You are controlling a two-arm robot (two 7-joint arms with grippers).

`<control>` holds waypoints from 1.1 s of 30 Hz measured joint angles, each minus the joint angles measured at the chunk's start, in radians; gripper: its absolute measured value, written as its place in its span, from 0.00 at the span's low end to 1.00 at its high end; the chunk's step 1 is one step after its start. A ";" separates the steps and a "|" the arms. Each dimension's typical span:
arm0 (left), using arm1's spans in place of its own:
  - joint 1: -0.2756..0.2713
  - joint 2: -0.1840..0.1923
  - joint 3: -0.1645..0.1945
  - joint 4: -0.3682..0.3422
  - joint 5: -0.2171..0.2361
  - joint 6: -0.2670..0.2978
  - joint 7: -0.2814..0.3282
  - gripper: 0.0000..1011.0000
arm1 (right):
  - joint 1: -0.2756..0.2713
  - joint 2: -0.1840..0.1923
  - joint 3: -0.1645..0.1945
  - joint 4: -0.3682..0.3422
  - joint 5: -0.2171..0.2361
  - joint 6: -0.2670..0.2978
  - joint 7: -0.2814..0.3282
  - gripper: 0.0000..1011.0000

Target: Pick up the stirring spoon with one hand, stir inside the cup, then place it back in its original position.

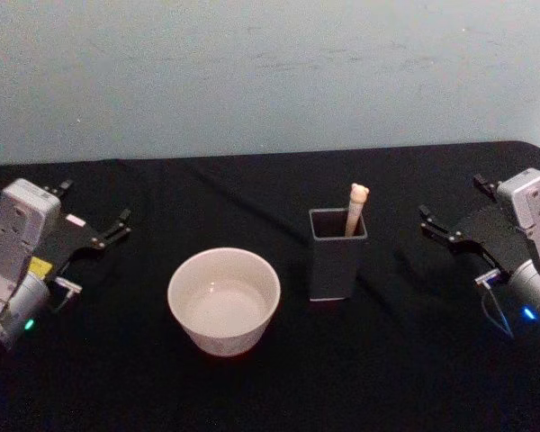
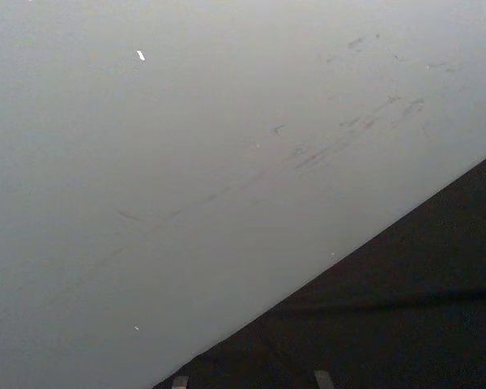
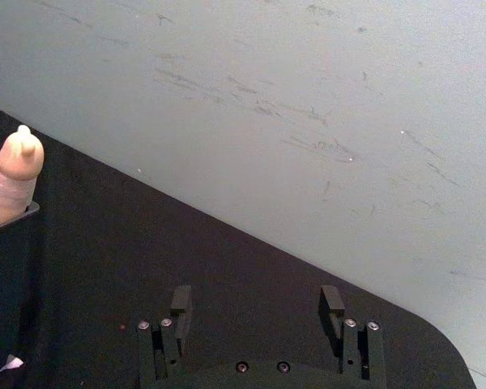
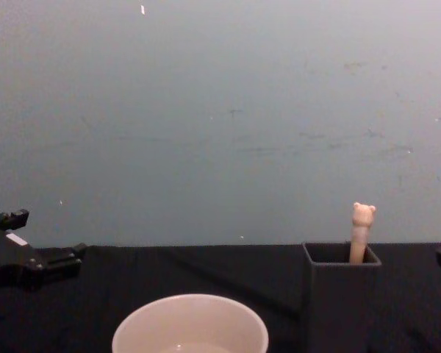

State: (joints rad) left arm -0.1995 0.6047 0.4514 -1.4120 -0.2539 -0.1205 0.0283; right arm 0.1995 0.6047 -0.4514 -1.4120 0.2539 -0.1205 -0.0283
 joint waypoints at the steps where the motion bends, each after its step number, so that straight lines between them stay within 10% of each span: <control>1: 0.000 0.000 0.000 0.000 0.000 0.000 0.000 0.99 | 0.000 0.000 0.000 0.000 0.000 0.000 0.000 0.99; 33: 0.000 0.000 0.000 0.000 0.000 0.000 0.000 0.99 | 0.000 0.000 0.000 0.000 0.000 0.000 0.000 0.99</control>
State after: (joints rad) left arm -0.1995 0.6047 0.4514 -1.4120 -0.2539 -0.1205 0.0283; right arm 0.1995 0.6047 -0.4514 -1.4120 0.2538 -0.1205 -0.0283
